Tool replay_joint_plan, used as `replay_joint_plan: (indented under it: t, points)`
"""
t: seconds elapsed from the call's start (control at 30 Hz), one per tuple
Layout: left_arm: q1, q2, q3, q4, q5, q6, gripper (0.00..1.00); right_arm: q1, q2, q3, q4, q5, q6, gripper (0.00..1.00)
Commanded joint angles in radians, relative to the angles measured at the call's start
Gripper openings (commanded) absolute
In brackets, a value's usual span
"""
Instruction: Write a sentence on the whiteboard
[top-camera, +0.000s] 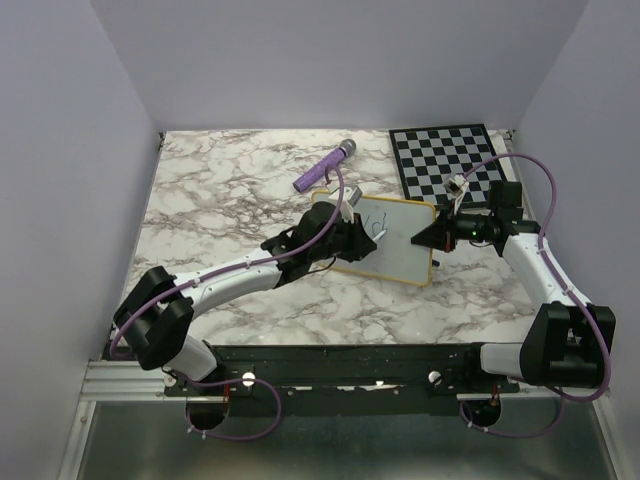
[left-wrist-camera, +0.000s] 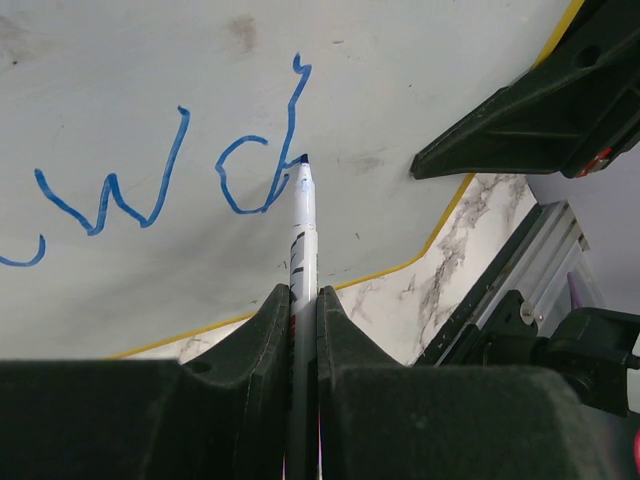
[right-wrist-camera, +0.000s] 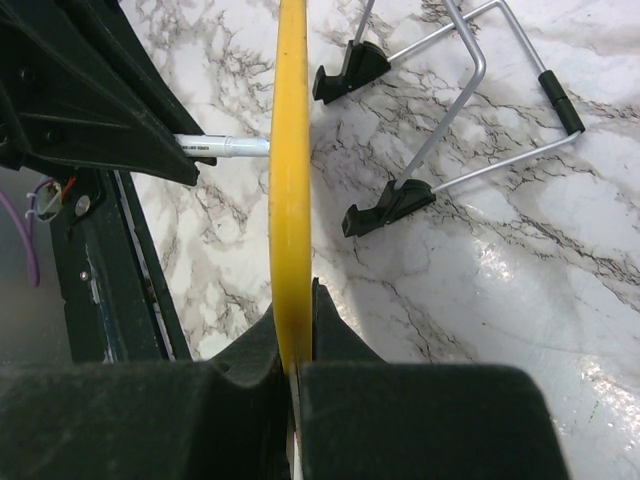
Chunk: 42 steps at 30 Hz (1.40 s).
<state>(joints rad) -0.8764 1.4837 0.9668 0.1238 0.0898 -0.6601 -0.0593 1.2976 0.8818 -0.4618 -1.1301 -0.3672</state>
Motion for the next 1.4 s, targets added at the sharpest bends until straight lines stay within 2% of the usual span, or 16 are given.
replay_joint_plan:
  t: [0.0, 0.93, 1.37]
  points:
    - [0.008, 0.026, 0.044, 0.007, 0.008, 0.005, 0.00, 0.004, -0.014, 0.000, 0.014, -0.019, -0.024, 0.01]
    - [0.008, 0.026, -0.017, -0.046, 0.042, -0.013, 0.00, 0.004, -0.014, 0.000, 0.014, -0.019, -0.024, 0.01]
    - [0.007, 0.053, 0.000, -0.066, 0.074, -0.010, 0.00, 0.004, -0.017, 0.000, 0.014, -0.020, -0.024, 0.01]
